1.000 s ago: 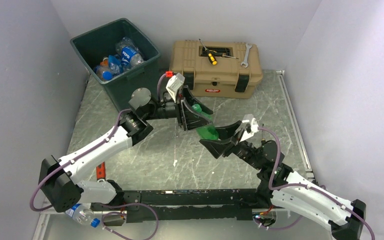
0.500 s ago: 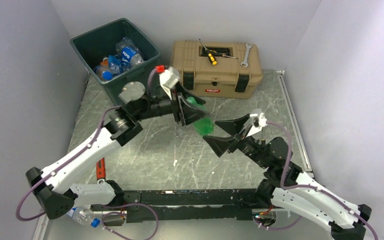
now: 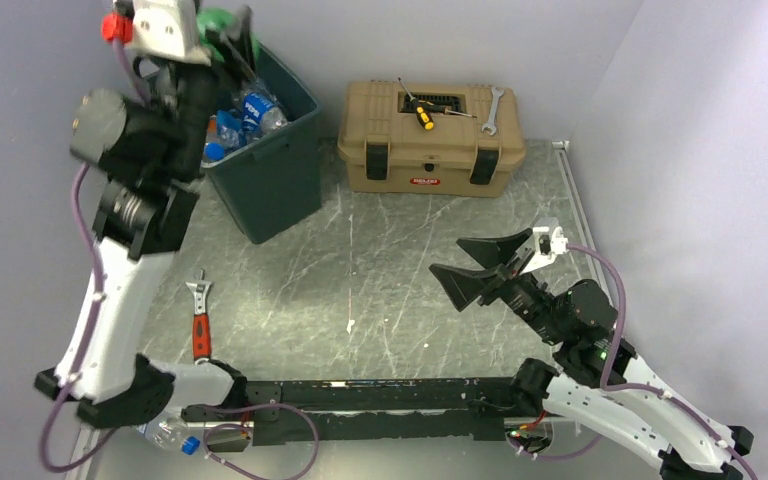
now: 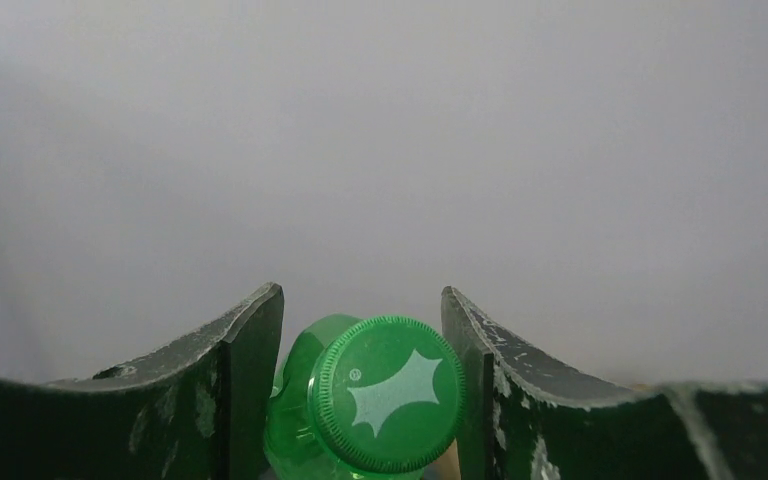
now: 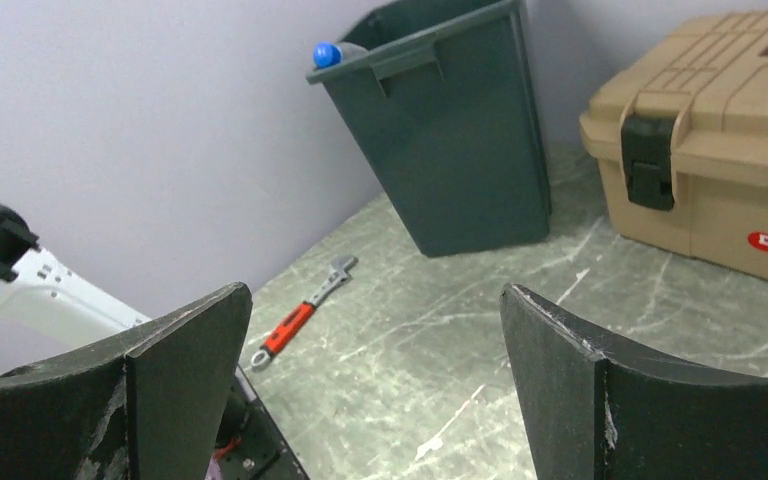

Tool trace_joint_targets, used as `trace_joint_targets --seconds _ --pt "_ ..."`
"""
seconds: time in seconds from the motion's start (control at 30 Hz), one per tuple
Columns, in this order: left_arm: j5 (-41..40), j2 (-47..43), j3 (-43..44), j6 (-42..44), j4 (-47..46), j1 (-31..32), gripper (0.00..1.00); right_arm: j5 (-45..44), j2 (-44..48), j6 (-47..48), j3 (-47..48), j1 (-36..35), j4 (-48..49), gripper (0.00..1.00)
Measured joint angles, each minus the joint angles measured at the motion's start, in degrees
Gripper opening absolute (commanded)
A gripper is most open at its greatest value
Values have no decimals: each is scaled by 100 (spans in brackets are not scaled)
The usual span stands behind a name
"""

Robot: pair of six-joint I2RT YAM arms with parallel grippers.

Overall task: Put the plastic bottles in the bin
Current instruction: Place the plastic bottle in the trash bin.

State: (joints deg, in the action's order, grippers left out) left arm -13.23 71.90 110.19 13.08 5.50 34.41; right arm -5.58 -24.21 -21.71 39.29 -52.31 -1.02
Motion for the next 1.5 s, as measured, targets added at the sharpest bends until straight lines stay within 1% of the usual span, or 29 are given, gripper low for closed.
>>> trace_joint_targets --seconds 0.1,0.2,0.3,0.43,0.47,0.53,0.57,0.6,0.63,0.67,0.73,0.83,0.97,1.07,1.2,1.23,1.33,1.43,1.5 --pt "39 761 643 -195 94 -1088 0 -9 28 -42 -55 -2 -155 100" --pt "160 1512 791 -382 105 -1864 0 -9 125 -85 -144 -2 -271 100" --pt "409 2317 739 -673 179 -2374 0 -2 186 -125 -236 0 -282 100" --pt "789 3104 734 -1134 420 -2782 0 24 155 -188 -367 -2 -282 100" --pt "844 3198 721 -1209 463 -2837 11 28 146 -195 -404 0 -280 100" --pt "962 3272 616 -1338 557 -2898 54 33 120 -221 -505 0 -278 100" --pt "1038 3272 584 -1386 605 -2898 71 33 103 -232 -551 0 -280 100" --pt "1095 3270 575 -1425 621 -2894 85 31 83 -238 -579 0 -280 100" --pt "1145 3254 575 -1471 605 -2881 94 31 52 -240 -603 -2 -280 100" --pt "1180 3235 575 -1471 601 -2874 99 31 13 -245 -616 0 -280 100" --pt "1213 3126 511 -1556 566 -2868 99 31 -61 -247 -623 0 -278 100" --pt "1185 2736 195 -1681 562 -2859 99 33 -192 -254 -634 0 -214 100" --pt "957 1902 -245 -1878 715 -2857 99 59 -374 -295 -756 0 24 100" --pt "529 1106 -535 -2085 1167 -2826 100 90 -603 -339 -833 0 205 100" --pt "-120 -74 -1051 -2441 2046 -2796 100 166 -992 -367 -898 0 455 100" --pt "-332 -468 -1274 -2524 2404 -2789 99 188 -1082 -382 -905 0 505 100" --pt "-769 -1193 -1738 -2747 3224 -2782 99 262 -1235 -389 -907 0 581 100" --pt "-1233 -1681 -2039 -3136 4092 -2782 100 297 -1252 -389 -909 -2 697 100" --pt "-1593 -1873 -2173 -3670 4839 -2782 99 302 -1246 -389 -920 -2 787 100"
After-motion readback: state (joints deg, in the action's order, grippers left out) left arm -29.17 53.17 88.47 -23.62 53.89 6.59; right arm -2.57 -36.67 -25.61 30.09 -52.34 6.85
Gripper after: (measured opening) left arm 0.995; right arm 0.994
